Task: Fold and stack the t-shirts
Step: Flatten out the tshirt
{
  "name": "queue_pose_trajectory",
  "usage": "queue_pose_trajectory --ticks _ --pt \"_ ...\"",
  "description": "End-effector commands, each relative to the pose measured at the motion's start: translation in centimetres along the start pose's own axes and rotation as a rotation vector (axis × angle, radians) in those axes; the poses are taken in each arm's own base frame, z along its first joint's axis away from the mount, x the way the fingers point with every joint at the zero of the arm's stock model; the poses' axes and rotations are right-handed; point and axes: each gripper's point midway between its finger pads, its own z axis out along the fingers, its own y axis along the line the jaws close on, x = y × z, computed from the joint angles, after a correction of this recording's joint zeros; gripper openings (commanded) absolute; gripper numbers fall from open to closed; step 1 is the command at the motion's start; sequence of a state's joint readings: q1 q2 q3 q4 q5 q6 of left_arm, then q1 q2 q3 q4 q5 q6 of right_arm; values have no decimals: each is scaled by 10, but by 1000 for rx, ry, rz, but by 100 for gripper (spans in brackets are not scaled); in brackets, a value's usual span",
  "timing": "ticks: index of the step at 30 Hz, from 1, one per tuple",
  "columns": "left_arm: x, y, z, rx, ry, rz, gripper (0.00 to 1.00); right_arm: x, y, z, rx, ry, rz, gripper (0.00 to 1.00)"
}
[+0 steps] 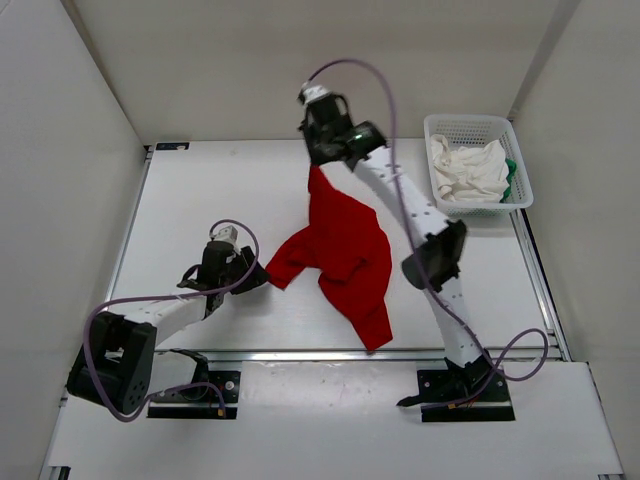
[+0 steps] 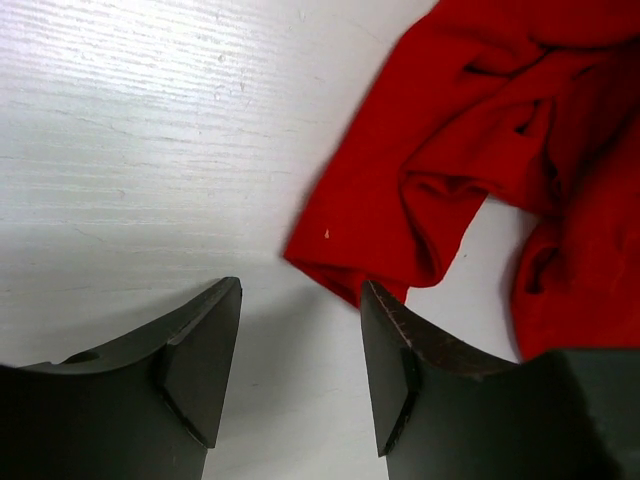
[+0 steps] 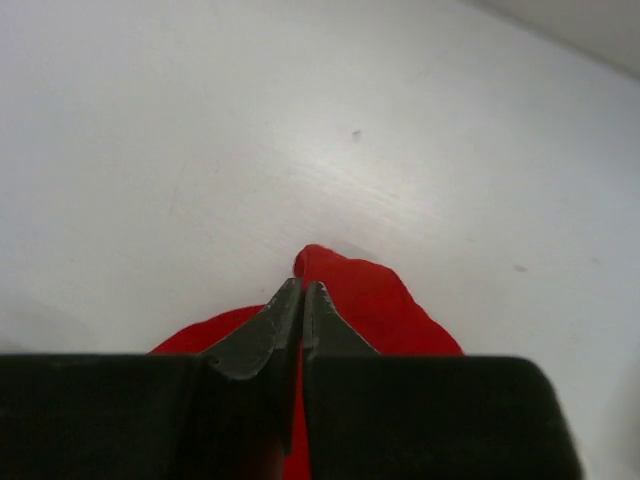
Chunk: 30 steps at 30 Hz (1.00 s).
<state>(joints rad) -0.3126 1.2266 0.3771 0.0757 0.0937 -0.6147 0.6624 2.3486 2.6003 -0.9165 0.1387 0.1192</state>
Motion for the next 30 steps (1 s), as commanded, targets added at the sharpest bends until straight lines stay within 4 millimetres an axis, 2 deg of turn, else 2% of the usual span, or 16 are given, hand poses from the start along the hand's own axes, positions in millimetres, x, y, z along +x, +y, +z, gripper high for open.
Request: queue_pose_trajectory --ticks 1,3,5,6,7,8,9,10,12,13,15,18,21,24,27,30 --pt "-23 -17 -6 50 -50 -4 62 -40 -28 -108 43 -92 69 0" --pt "-24 -19 -6 55 -49 -9 62 -37 -35 -145 83 -103 67 0" --pt "-27 -20 -7 61 -54 -13 62 3 -33 -152 134 -26 35 0" --pt "-28 -22 -8 69 -56 -8 63 -18 -31 -190 115 -158 60 1" --pt "-27 -23 -7 75 -52 -16 64 -8 -33 -206 89 -207 82 0" --pt "-29 -25 -8 79 -54 -18 64 18 -27 -194 28 -175 106 0" --pt "-29 -27 -8 81 -53 -10 66 17 -28 -224 -27 -234 134 0" --pt "-31 -27 -7 76 -58 -13 66 34 -33 -236 -71 -245 171 0" --pt "-25 -31 -7 81 -39 10 69 89 -41 -231 -85 -167 194 0" --pt "-26 -30 -7 71 -43 21 70 96 -41 -246 -103 -176 197 0" --pt "-27 -28 -8 64 -45 26 72 142 -45 -246 -89 -94 205 0" --pt "-28 -21 -6 26 -48 48 74 186 -39 -267 -111 -21 213 0" --pt "-34 -26 -3 3 -57 76 79 209 -61 -285 -11 -3 251 0" --pt "-26 -32 7 9 -25 87 86 207 -75 -304 13 -69 282 0" --pt "-22 -41 24 -5 6 108 89 210 -75 -294 -46 -76 296 0" --pt "-17 -37 39 -37 51 129 74 214 -76 -279 -74 -56 302 0"
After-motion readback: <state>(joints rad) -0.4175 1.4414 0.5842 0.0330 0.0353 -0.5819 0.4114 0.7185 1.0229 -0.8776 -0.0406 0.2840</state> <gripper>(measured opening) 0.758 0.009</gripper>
